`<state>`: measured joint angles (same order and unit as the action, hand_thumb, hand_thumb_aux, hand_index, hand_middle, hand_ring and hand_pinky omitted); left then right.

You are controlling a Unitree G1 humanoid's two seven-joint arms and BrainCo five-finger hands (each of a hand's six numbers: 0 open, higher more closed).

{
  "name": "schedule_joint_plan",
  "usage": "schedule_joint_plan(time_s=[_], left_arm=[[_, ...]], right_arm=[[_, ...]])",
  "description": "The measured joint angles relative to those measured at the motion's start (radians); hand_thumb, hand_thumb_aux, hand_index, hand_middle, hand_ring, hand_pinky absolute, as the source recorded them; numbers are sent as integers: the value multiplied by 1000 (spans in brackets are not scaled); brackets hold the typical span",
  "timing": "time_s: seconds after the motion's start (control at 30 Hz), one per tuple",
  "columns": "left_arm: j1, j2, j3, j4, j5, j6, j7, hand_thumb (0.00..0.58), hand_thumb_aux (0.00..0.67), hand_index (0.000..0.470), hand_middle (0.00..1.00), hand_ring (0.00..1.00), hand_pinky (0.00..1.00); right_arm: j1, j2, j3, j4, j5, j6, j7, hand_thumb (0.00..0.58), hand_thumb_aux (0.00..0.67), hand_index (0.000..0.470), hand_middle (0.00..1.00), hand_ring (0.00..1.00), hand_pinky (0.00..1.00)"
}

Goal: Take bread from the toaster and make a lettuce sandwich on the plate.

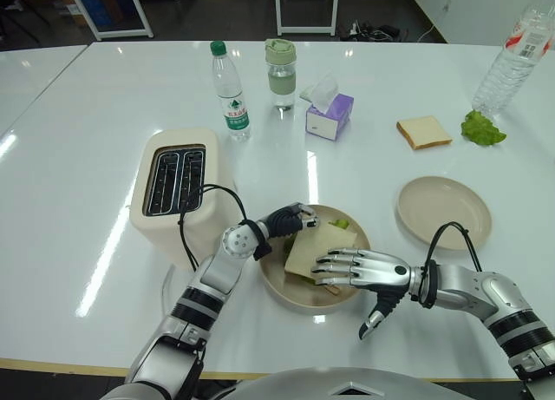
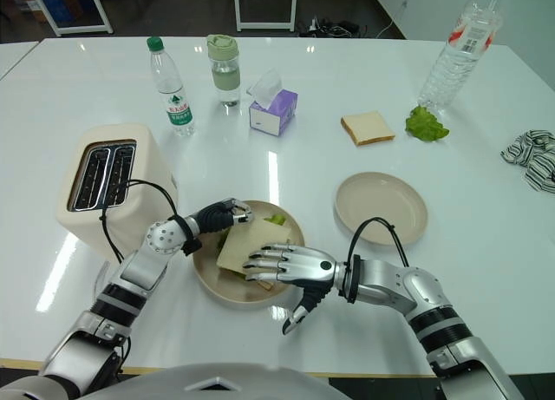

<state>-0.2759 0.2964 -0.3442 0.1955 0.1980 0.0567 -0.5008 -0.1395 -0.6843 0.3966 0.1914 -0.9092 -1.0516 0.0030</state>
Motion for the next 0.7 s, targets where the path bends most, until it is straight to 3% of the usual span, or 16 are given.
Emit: schedule_joint_plan(time_s=[0.03, 0.07, 0.1, 0.13, 0.17, 0.27, 0.43, 0.57, 0.7], left_arm=[[2, 0, 0, 0, 0, -2, 2, 580, 670, 470, 1000, 1000, 1000], [5, -1, 0, 0, 0, -5, 6, 508, 434, 304, 1000, 1000, 1000], [8, -1, 0, 0, 1, -15, 12, 0, 0, 0, 769, 769, 769], [9, -1, 1, -2, 9, -27, 18, 0, 0, 0, 243, 243, 243], [13, -3, 3, -7, 17, -37, 35, 0, 0, 0, 0, 0, 0], [15, -18, 54, -55, 60, -88, 176, 0, 0, 0, 0, 0, 0], [-39, -37, 207, -286, 117, -284, 437, 0, 0, 0, 0, 0, 0], [-21, -34, 270, -444, 148, -381, 511, 0, 0, 0, 0, 0, 0], [71, 3, 320, -521, 109, -428, 489, 0, 0, 0, 0, 0, 0]], right_arm=[[-3, 1, 9, 15, 8, -3, -3, 0, 0, 0, 0, 0, 0], [-6, 1, 16, 24, 12, -6, -4, 0, 0, 0, 0, 0, 0], [-9, 1, 24, 34, 26, -8, -5, 0, 0, 0, 0, 0, 0], [-12, 1, 29, 46, 33, -11, -8, 0, 0, 0, 0, 0, 0], [-15, 1, 33, 54, 43, -15, -8, 0, 0, 0, 0, 0, 0], [-19, 1, 47, 81, 58, -19, -13, 0, 0, 0, 0, 0, 0], [-16, 3, 58, 93, 84, -19, -17, 0, 0, 0, 0, 0, 0], [-4, 1, 58, 78, 106, -19, -16, 0, 0, 0, 0, 0, 0], [30, 1, 27, 24, 123, -29, -37, 0, 0, 0, 0, 0, 0]])
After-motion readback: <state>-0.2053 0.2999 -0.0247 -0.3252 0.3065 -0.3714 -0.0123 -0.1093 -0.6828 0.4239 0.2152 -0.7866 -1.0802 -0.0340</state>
